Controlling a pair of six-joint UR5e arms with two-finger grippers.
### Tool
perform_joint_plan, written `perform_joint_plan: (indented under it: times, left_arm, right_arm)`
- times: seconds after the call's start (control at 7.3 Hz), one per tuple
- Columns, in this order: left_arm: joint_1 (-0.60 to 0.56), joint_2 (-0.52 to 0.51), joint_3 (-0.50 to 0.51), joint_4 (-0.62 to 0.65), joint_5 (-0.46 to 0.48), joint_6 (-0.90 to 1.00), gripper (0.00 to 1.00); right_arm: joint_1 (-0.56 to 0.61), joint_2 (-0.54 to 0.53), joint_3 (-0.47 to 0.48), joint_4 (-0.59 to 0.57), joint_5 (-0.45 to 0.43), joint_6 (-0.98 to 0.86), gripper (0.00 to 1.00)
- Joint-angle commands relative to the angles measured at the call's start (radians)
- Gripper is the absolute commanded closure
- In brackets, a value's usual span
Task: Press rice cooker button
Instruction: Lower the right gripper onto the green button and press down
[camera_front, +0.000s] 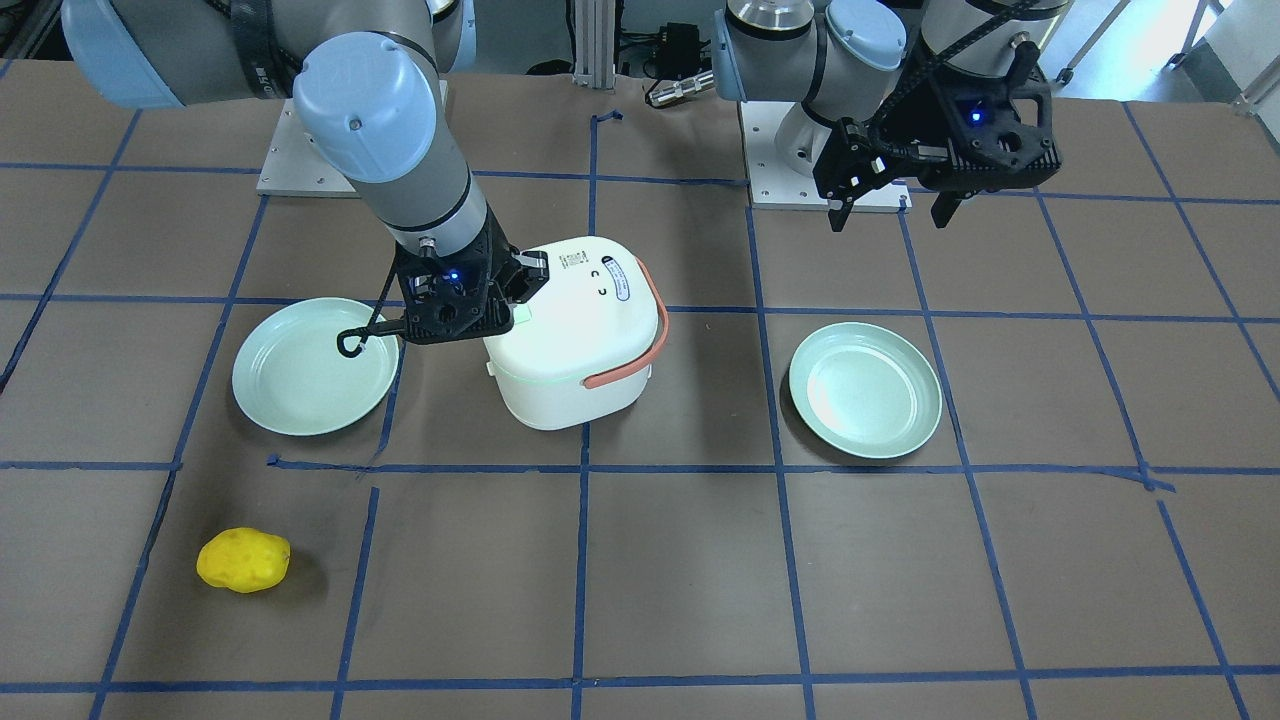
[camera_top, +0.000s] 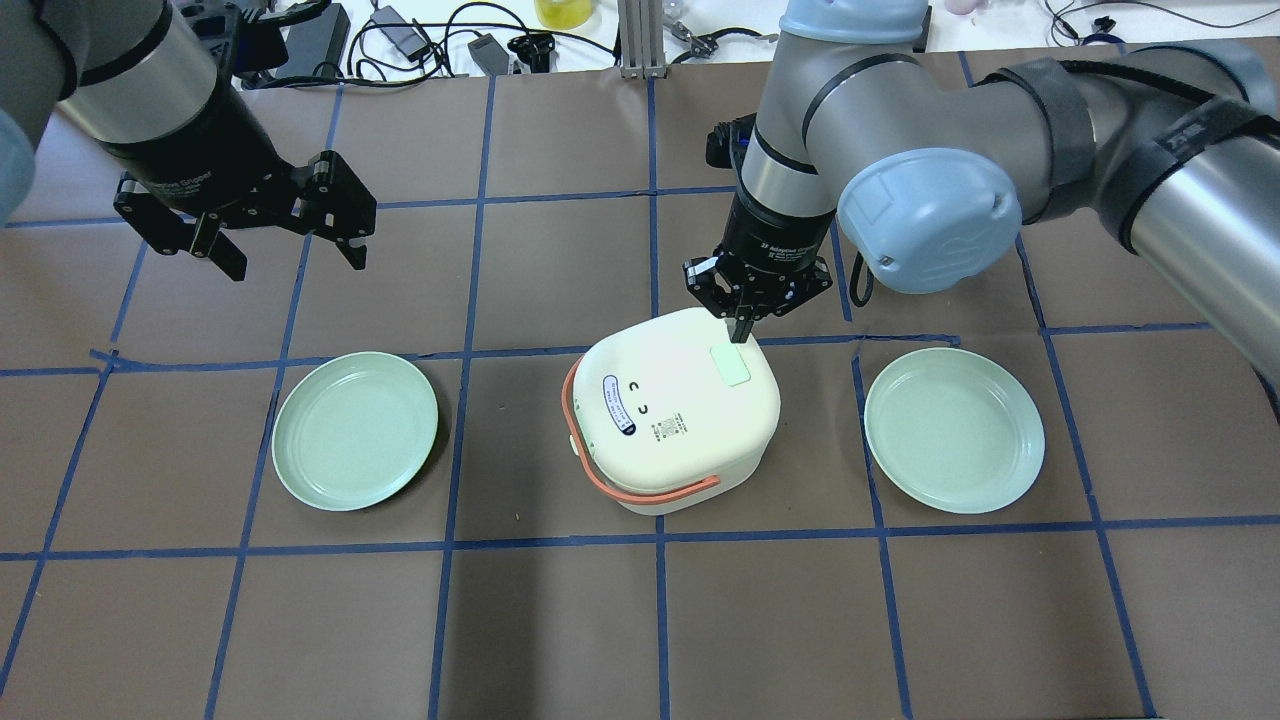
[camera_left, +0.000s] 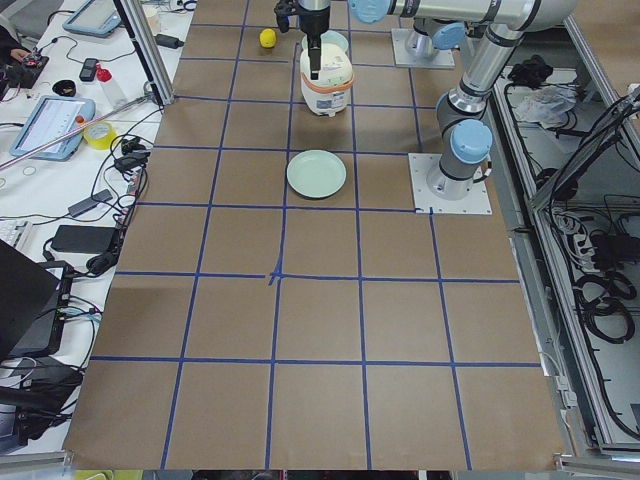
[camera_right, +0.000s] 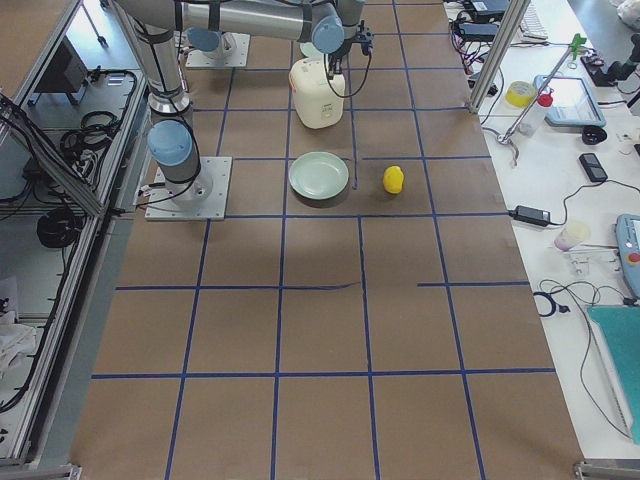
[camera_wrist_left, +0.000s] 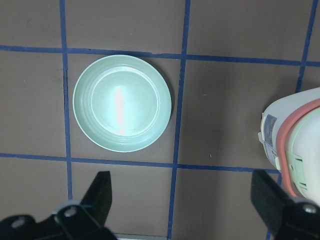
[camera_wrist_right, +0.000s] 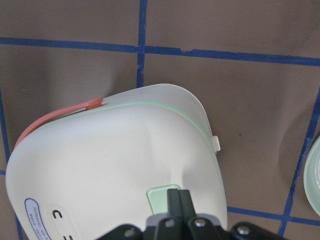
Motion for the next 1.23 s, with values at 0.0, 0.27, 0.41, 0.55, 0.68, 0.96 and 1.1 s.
perform_joint_plan:
  times: [0.0,0.27,0.41,0.55,0.68,0.96,1.1]
  left_arm:
    - [0.0,0.0,0.0,0.0,0.0,0.0,0.0]
    - [0.0,0.0,0.0,0.0,0.0,0.0,0.0]
    - [0.0,0.0,0.0,0.0,0.0,0.0,0.0]
    - [0.0,0.0,0.0,0.0,0.0,0.0,0.0]
    - [0.0,0.0,0.0,0.0,0.0,0.0,0.0]
    - [0.0,0.0,0.0,0.0,0.0,0.0,0.0]
    - [0.0,0.0,0.0,0.0,0.0,0.0,0.0]
  right_arm:
    - [0.0,0.003,0.004,-0.007,0.001,0.0,1.0]
    - [0.0,0.014,0.004,-0.008,0.001,0.0,1.0]
    - [0.0,0.014,0.004,-0.011,0.001,0.0,1.0]
    - [0.0,0.015,0.006,-0.011,0.001,0.0,1.0]
    - [0.0,0.02,0.004,-0.013,0.001,0.0,1.0]
    - [0.0,0.02,0.004,-0.013,0.001,0.0,1.0]
    - [0.002,0.02,0.006,-0.016,0.001,0.0,1.0]
